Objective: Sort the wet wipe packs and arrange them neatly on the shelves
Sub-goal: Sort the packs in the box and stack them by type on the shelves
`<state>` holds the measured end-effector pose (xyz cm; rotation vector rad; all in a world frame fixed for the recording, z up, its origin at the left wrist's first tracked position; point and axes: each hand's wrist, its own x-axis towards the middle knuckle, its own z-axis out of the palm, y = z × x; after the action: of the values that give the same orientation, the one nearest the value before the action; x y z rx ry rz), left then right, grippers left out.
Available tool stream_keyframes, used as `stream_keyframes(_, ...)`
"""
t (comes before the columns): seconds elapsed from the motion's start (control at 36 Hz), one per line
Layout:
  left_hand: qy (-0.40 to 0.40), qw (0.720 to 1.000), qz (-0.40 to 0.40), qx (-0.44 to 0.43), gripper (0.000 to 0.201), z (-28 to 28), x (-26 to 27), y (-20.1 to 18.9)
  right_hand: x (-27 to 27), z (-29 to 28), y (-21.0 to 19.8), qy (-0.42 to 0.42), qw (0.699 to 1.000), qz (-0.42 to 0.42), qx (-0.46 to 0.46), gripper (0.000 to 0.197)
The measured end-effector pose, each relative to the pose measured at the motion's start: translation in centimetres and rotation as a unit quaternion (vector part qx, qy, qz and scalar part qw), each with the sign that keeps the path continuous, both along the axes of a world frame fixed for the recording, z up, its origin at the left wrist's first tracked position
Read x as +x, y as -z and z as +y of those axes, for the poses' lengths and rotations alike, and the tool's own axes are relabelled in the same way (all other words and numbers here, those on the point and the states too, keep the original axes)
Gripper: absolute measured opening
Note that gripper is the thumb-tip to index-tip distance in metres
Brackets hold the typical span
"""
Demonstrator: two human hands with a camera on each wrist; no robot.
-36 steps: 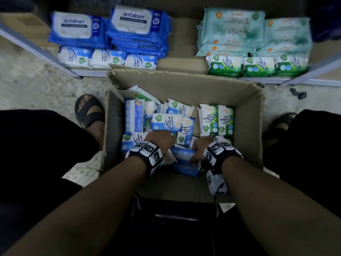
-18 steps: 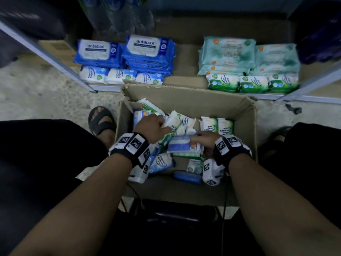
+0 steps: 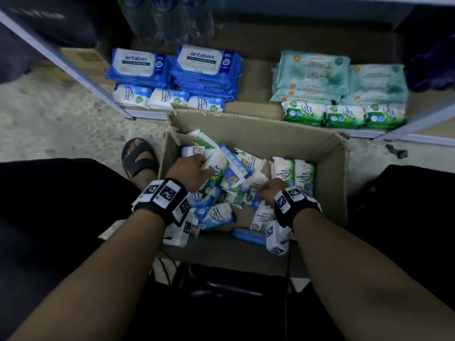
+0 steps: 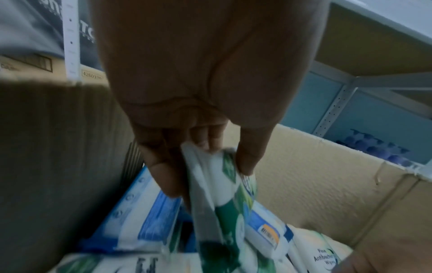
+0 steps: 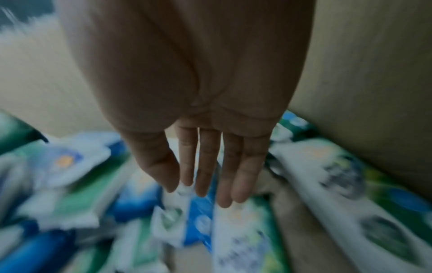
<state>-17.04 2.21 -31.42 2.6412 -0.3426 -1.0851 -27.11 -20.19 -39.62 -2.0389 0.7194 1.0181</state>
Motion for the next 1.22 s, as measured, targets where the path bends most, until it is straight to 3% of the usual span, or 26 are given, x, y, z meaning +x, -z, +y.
stream_keyframes(0.08,0.034,0.998,0.047,0.017,0.050,-0.3,-0.4,0.7,-1.5,-0.5,1.5,-0.148,0.986,0.067,-0.046,0.029)
stream_keyframes(0.14,0.041,0.996,0.070,0.028,0.053,-0.5,-0.7,1.2,-1.9,-0.6,2.1,-0.213,0.972,0.063,-0.078,0.034)
stream_keyframes(0.22,0.040,0.996,0.073,0.033,0.050,-0.7,-0.9,1.8,-2.5,-0.8,2.8,-0.237,0.966,0.063,-0.087,0.043)
stream_keyframes(0.36,0.026,0.996,0.078,0.037,0.052,-1.4,-0.9,2.3,-2.9,-0.6,3.6,-0.255,0.961,0.087,-0.067,0.082)
stream_keyframes(0.47,0.036,0.995,0.080,0.042,0.048,-1.5,-0.8,2.7,-2.6,-0.6,3.6,-0.244,0.963,0.062,-0.093,0.073)
stream_keyframes(0.61,0.038,0.995,0.082,0.049,0.049,-1.6,-0.7,3.2,-2.7,-1.2,3.3,-0.263,0.959,0.041,-0.094,0.032)
stream_keyframes(0.67,0.036,0.995,0.082,0.050,0.051,-1.7,-0.8,3.2,-2.7,-1.2,2.8,-0.291,0.951,0.044,-0.092,0.029)
stream_keyframes(0.81,0.019,0.995,0.086,0.041,0.053,-2.0,-1.1,2.6,-2.8,-1.3,1.1,-0.251,0.964,0.046,-0.069,0.043)
stream_keyframes(1.03,0.048,0.994,0.095,0.035,0.047,-3.7,-2.0,1.0,-2.8,-2.1,-3.1,-0.142,0.988,-0.021,-0.064,0.038)
stream_keyframes(1.14,0.027,0.995,0.096,0.006,0.053,-4.6,-3.0,-0.1,-2.5,-2.9,-6.1,-0.086,0.993,-0.054,-0.059,0.036)
stream_keyframes(1.22,0.007,0.996,0.086,-0.022,0.050,-5.1,-3.8,-1.2,-3.0,-3.5,-8.3,0.003,0.992,-0.111,-0.059,0.037)
